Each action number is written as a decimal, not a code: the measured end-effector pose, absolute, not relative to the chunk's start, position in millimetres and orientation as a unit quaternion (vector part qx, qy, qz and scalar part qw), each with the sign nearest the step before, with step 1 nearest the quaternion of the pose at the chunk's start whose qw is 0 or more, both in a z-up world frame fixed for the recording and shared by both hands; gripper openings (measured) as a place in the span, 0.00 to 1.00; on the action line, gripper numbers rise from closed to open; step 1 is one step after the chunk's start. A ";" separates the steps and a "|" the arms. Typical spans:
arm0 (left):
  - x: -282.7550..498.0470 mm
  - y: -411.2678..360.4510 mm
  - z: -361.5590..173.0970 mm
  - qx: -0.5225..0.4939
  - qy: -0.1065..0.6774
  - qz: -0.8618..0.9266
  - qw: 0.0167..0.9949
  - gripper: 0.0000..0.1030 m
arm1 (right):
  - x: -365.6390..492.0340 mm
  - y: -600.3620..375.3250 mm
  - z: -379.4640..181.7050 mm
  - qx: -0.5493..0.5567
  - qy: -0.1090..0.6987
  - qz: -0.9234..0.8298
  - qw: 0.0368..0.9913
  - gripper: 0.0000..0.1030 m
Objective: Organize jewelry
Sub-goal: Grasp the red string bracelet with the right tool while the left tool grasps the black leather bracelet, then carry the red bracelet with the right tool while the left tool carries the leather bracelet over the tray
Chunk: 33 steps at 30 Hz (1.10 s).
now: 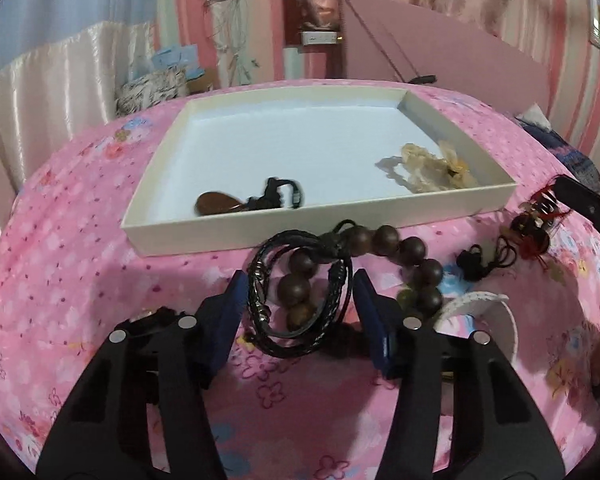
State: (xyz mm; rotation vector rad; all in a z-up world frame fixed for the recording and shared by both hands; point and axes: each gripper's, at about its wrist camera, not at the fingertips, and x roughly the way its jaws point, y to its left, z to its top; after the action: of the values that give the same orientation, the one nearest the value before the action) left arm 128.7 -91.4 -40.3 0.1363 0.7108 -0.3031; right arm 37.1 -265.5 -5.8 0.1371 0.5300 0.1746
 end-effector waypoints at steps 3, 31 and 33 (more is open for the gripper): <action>128.0 -95.9 -41.2 0.076 0.344 -0.143 0.925 0.42 | 35.3 -265.8 -5.4 0.069 0.258 0.087 0.960 0.04; 108.6 -54.3 21.6 0.004 0.239 -0.138 0.961 0.07 | 43.9 -287.9 12.0 0.152 0.240 0.129 0.950 0.04; 110.9 -49.3 37.4 0.004 0.223 -0.137 0.965 0.07 | 47.0 -286.6 25.9 0.147 0.230 0.133 0.953 0.04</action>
State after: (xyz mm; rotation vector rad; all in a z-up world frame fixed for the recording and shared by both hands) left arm 110.9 -49.4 37.4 0.0088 0.4518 -0.2766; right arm 47.0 -286.6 25.9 0.2984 0.4677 0.2705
